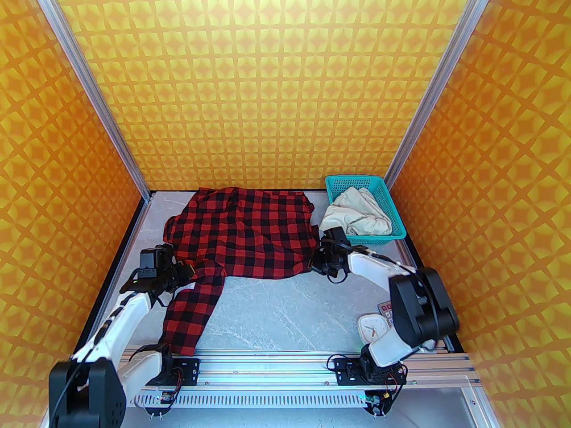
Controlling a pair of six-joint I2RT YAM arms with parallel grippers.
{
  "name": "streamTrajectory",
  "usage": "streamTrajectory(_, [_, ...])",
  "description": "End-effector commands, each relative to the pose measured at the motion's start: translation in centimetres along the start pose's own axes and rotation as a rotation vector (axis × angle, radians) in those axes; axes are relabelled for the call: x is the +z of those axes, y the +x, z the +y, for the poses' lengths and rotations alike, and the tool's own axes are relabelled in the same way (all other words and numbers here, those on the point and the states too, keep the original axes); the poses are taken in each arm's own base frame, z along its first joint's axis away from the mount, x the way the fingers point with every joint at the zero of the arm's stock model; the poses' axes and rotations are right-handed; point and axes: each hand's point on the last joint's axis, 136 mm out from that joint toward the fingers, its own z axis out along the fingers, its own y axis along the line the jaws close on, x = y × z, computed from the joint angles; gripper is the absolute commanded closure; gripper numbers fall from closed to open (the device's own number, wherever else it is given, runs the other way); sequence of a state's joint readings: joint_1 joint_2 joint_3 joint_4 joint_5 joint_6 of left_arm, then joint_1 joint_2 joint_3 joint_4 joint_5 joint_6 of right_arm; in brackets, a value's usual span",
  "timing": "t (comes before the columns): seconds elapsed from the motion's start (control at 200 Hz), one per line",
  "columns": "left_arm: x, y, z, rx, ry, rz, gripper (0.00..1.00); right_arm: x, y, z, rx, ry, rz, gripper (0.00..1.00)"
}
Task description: Fold and stack the mixed laundry pile
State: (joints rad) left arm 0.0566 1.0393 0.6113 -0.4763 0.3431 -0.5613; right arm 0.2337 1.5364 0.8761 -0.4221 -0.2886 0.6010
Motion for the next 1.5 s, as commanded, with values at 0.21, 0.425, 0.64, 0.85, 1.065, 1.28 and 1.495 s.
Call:
streamTrajectory(0.21, [-1.8,2.1,3.0,-0.063,-0.159,0.061,0.97,-1.8,7.6,-4.6,0.06,0.099,0.139,1.0])
streamTrajectory(0.425, [-1.3,2.1,3.2,-0.058,-0.171,0.079,0.9,-3.2,10.8,-5.4,0.066,0.113,0.183,0.95])
streamTrajectory(0.64, [-4.2,-1.5,2.0,0.108,-0.235,0.004,0.47,-8.1,6.4,-3.4,-0.055,0.178,0.051,0.56])
streamTrajectory(0.85, [1.0,-7.9,-5.1,0.262,-0.044,0.01,0.64,-5.6,-3.5,3.1,-0.211,0.167,-0.074,0.61])
streamTrajectory(1.065, [11.7,-13.2,-8.7,0.253,0.09,0.068,0.75,2.4,-12.2,6.2,-0.266,0.224,-0.108,0.67])
streamTrajectory(1.28, [21.0,-16.2,-8.8,0.204,0.129,0.124,0.79,9.6,-15.2,5.7,-0.269,0.284,-0.043,0.69])
streamTrajectory(1.495, [27.7,-18.3,-8.4,0.104,0.181,0.139,0.8,14.8,-16.5,5.2,-0.244,0.285,0.006,0.69])
